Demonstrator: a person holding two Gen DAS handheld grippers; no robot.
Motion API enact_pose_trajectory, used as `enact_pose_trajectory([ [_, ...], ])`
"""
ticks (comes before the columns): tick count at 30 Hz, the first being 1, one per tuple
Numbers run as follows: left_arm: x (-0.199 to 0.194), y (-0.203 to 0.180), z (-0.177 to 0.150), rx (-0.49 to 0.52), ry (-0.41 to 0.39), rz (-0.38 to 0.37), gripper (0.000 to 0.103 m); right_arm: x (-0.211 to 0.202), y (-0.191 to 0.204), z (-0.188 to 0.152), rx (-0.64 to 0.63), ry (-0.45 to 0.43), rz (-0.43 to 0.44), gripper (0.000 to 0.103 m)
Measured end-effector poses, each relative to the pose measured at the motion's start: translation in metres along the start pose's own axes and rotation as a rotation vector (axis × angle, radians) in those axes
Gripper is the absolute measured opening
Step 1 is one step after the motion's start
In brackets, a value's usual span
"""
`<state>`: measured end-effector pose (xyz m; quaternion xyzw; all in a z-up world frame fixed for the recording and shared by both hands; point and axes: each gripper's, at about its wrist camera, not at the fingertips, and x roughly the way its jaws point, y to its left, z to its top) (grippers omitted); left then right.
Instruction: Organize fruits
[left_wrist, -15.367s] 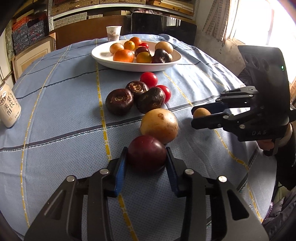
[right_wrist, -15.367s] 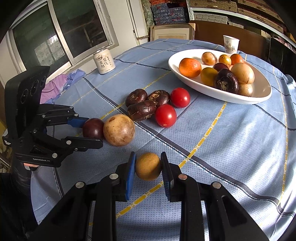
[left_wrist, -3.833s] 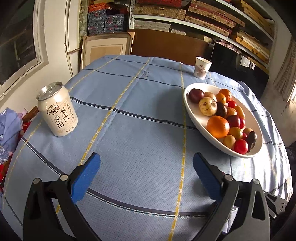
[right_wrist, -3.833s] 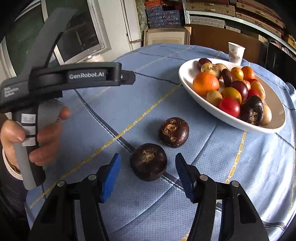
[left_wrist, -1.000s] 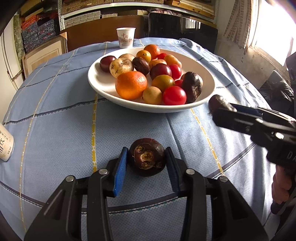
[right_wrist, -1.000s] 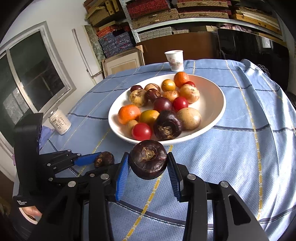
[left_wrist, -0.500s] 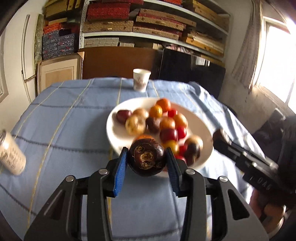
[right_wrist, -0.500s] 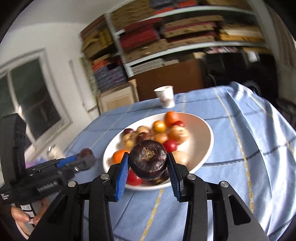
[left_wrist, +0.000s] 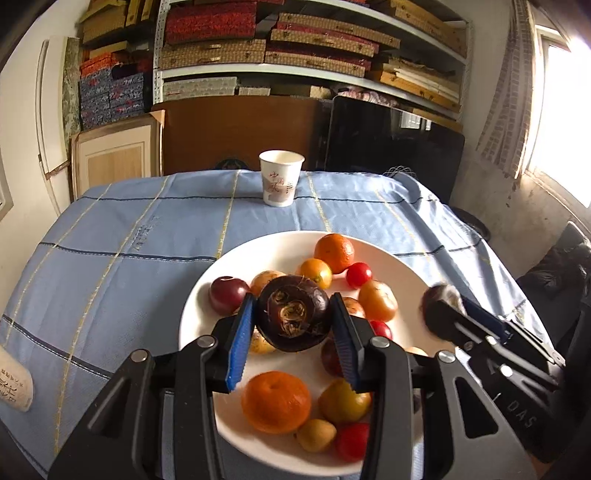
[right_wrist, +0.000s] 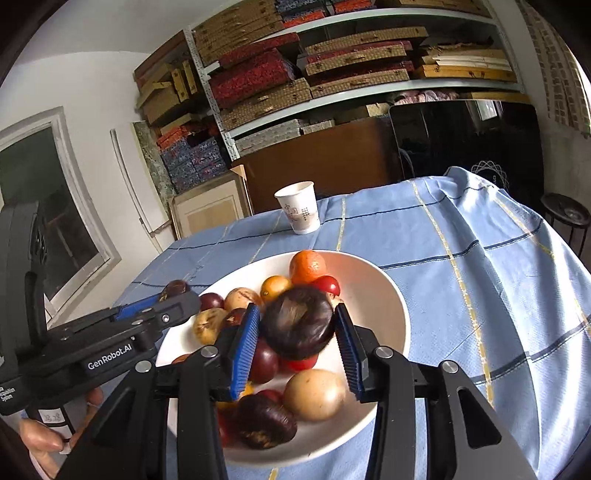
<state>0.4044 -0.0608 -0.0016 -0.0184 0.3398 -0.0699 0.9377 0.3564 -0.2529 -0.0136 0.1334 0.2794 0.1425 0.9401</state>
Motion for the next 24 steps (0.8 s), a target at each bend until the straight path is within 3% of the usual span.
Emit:
enact_pose_trajectory([
  [2, 0.000, 0.002, 0.000, 0.001, -0.004, 0.043, 0.080, -0.003, -0.001, 0.001, 0.007, 0.000, 0.003, 0.068],
  [4, -0.010, 0.003, 0.000, -0.008, -0.048, 0.106, 0.091, -0.010, -0.001, 0.004, 0.011, -0.006, 0.007, 0.075],
  [8, -0.035, 0.000, 0.007, 0.008, -0.072, 0.136, 0.095, -0.035, 0.003, 0.010, -0.016, -0.026, 0.013, 0.095],
  [10, -0.053, -0.004, 0.005, 0.024, -0.094, 0.142, 0.097, -0.056, 0.011, 0.012, -0.072, -0.060, 0.004, 0.100],
  [15, -0.100, -0.012, -0.021, 0.076, -0.123, 0.148, 0.098, -0.088, 0.025, 0.004, -0.190, -0.098, -0.032, 0.099],
  [21, -0.137, -0.002, -0.072, 0.076, -0.128, 0.145, 0.098, -0.104, 0.035, -0.041, -0.245, 0.024, -0.033, 0.099],
  [24, -0.141, 0.005, -0.095, 0.061, -0.097, 0.149, 0.098, -0.114, 0.039, -0.056, -0.233, 0.006, -0.022, 0.100],
])
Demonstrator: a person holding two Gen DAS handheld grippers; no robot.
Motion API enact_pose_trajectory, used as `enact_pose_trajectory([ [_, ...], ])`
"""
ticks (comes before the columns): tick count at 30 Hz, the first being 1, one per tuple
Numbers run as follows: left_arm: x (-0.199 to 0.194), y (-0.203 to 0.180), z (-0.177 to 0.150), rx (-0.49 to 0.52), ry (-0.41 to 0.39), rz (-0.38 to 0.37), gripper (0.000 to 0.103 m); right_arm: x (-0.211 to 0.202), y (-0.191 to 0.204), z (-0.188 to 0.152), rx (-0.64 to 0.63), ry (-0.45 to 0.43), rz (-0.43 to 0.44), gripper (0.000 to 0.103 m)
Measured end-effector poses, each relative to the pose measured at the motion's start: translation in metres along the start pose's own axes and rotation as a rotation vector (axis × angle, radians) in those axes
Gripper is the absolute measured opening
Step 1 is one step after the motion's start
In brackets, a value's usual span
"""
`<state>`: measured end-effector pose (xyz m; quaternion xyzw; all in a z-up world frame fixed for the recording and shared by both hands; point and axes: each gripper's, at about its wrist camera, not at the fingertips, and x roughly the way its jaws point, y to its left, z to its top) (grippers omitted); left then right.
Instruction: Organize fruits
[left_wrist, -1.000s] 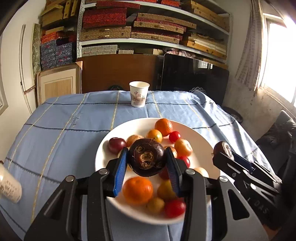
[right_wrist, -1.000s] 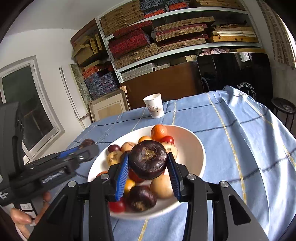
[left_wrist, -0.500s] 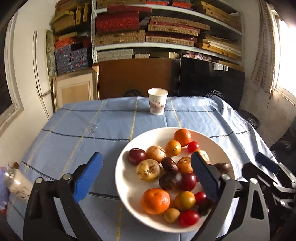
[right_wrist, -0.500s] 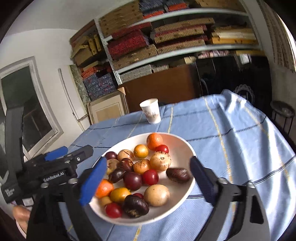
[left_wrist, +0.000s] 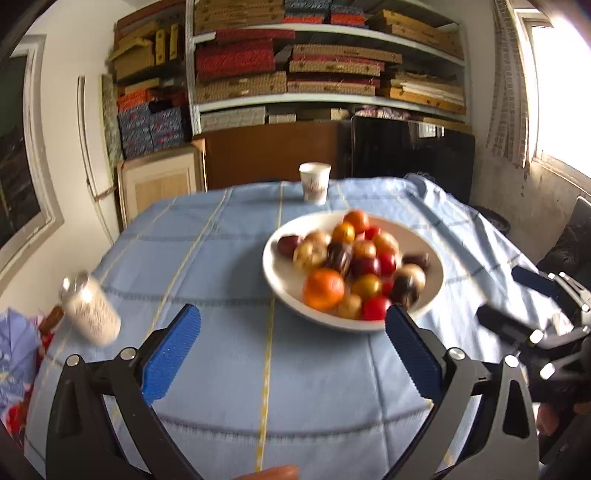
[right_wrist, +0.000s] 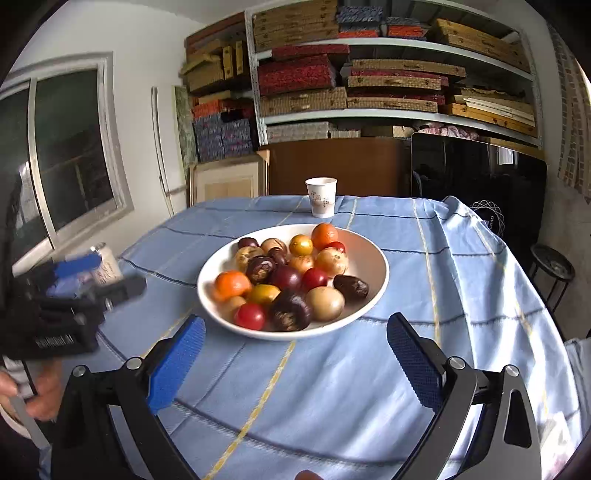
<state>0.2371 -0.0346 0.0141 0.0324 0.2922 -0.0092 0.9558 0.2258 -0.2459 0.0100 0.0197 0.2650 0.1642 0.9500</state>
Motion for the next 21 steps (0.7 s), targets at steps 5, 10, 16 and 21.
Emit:
enact_pose_trajectory([
  [5, 0.000, 0.002, -0.015, 0.011, 0.028, 0.041, 0.098, -0.006, -0.003, -0.009, 0.031, -0.007, -0.009, 0.100],
  [10, 0.000, 0.002, -0.016, 0.016, 0.027, 0.039, 0.098, -0.004, -0.012, -0.010, 0.078, 0.018, 0.011, 0.100],
  [16, -0.004, -0.005, -0.017, 0.044, 0.018, 0.036, 0.098, -0.003, -0.007, -0.012, 0.039, 0.027, -0.016, 0.100],
  [21, -0.005, -0.008, -0.017, 0.054, 0.015, 0.038, 0.098, -0.006, 0.001, -0.013, -0.016, 0.017, -0.054, 0.100],
])
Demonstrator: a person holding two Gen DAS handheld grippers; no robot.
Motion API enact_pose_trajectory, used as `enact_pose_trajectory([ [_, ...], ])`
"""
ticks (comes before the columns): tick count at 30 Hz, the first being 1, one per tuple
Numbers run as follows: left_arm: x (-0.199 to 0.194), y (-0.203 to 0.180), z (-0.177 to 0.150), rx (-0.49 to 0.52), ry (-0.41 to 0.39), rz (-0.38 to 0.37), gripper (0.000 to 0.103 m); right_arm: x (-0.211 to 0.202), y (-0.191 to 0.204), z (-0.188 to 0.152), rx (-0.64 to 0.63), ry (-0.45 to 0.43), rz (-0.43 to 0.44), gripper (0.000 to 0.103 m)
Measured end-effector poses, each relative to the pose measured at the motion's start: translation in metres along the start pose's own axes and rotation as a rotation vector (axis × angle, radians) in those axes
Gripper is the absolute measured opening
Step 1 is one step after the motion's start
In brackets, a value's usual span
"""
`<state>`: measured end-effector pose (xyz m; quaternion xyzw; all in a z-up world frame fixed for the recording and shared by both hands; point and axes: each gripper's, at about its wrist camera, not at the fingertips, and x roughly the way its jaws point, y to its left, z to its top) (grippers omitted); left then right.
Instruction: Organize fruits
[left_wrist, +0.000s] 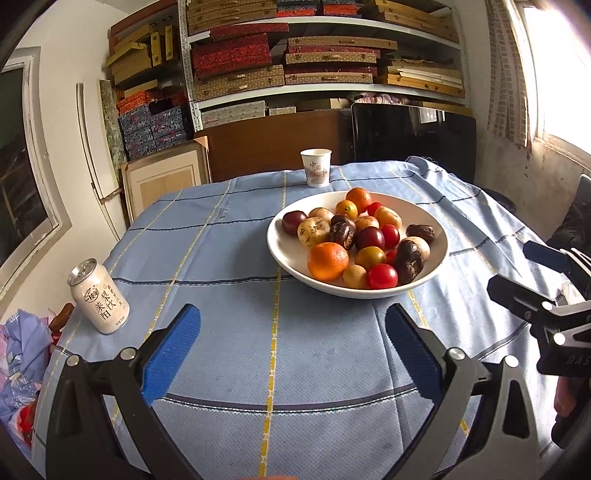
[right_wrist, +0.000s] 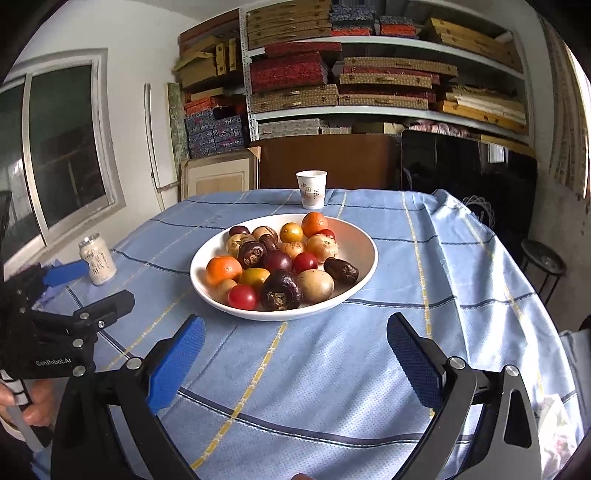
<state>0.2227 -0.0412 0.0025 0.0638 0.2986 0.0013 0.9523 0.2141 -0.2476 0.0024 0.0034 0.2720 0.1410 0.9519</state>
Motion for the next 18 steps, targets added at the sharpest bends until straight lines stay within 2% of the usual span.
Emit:
enact_pose_trajectory([
  [18, 0.0004, 0.0020, -0.0034, -0.002, 0.008, 0.002, 0.098, 0.0002, 0.0000, -0.0041, -0.012, 0.027, -0.001, 0.100],
])
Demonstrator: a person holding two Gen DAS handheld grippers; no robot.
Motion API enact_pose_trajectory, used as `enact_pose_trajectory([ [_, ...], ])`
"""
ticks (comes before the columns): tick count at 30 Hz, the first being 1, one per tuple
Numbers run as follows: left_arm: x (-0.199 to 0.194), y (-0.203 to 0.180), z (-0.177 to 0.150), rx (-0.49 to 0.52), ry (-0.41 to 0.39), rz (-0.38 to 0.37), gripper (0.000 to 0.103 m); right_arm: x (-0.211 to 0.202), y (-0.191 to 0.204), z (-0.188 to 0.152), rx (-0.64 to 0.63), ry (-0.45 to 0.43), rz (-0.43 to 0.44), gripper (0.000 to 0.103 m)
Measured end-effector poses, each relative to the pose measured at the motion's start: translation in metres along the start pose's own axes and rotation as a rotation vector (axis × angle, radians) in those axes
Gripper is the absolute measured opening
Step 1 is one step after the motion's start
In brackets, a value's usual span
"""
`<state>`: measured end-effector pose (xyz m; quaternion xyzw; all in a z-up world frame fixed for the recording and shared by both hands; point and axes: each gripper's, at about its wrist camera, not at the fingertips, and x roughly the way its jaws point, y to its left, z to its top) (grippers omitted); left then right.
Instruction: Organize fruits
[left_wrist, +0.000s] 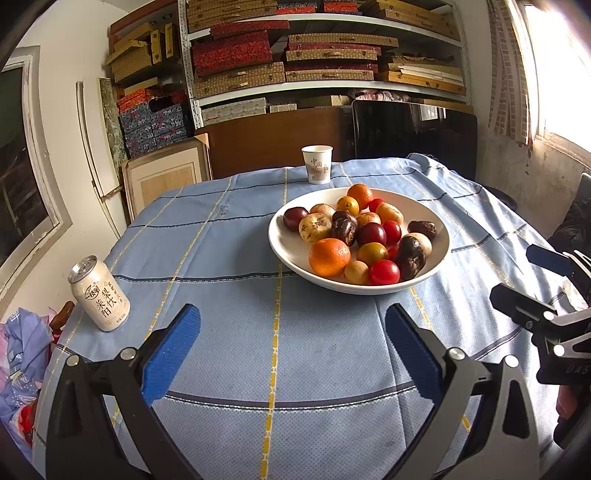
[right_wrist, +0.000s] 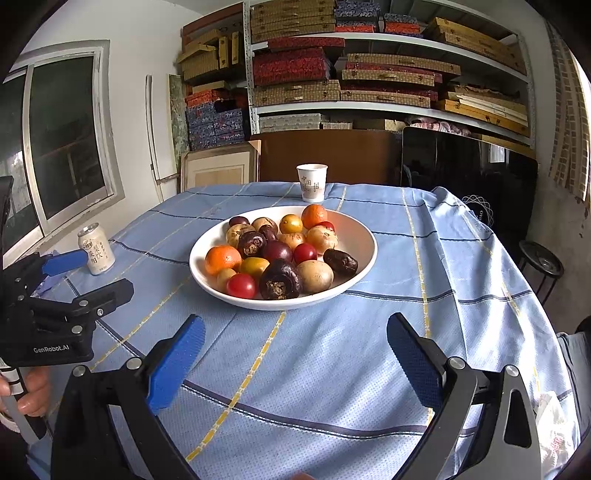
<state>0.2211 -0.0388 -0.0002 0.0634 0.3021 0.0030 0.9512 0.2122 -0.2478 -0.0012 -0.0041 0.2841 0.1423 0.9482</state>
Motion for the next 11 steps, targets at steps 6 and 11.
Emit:
enact_pose_trajectory([
  [6, 0.0012, 0.0028, 0.0003, -0.009, -0.004, 0.025, 0.098, 0.0011, 0.0007, -0.0006, -0.002, 0.005, 0.002, 0.100],
  [11, 0.0023, 0.0069, 0.0013, -0.029, 0.006, 0.024, 0.098, 0.0019, 0.0008, -0.0015, -0.002, 0.010, 0.005, 0.100],
])
